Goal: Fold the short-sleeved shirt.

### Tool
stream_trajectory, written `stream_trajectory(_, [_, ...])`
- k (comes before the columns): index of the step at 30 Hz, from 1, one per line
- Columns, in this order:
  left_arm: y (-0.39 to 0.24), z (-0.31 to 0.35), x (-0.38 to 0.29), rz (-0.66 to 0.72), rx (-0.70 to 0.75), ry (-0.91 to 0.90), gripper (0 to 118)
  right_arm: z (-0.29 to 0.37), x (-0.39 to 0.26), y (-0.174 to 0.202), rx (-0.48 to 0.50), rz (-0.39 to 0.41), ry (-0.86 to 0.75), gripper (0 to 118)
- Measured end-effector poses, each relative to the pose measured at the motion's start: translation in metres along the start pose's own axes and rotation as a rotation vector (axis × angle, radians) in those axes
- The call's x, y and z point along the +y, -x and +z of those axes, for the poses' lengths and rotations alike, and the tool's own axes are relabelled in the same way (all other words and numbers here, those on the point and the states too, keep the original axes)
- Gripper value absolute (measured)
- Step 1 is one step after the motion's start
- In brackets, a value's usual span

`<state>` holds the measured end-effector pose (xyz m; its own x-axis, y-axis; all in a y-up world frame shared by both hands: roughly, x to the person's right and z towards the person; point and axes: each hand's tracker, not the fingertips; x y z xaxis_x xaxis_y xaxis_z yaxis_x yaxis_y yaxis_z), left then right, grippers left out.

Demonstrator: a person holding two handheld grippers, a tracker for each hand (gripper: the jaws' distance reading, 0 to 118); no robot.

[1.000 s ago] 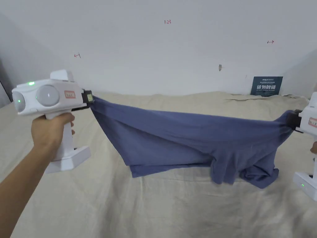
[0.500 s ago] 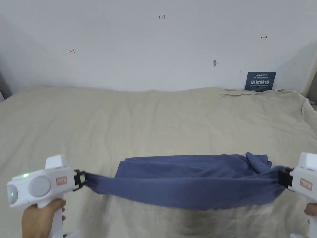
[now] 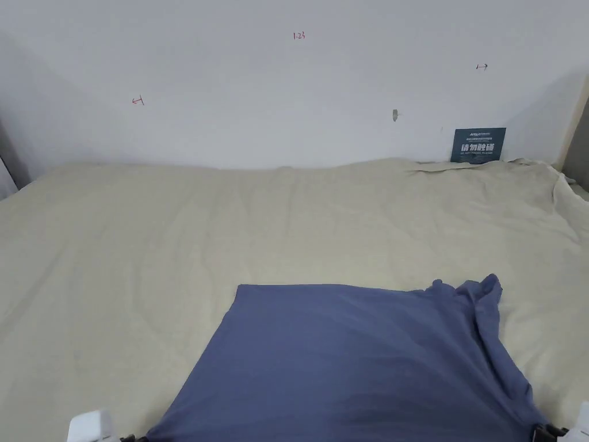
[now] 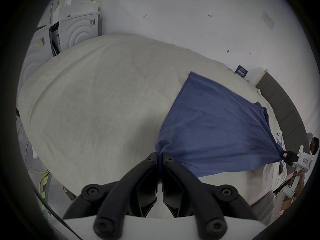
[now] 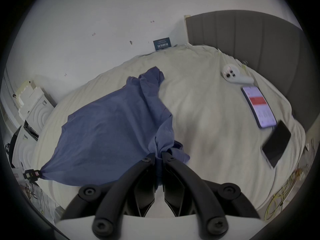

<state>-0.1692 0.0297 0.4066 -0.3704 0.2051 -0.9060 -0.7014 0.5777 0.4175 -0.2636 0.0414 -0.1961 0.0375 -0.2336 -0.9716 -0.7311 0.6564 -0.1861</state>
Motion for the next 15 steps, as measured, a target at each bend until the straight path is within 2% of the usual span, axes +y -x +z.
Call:
stream_trajectory(11, [0.009,0.017,-0.044,-0.033,0.038,0.068,2,0.018,-0.049,-0.028,-0.011,-0.032,0.047,5])
stream_trajectory(15, [0.008,0.002,-0.044,-0.033,0.065,0.104,2,0.007,-0.054,-0.031,-0.039,-0.023,0.074,5])
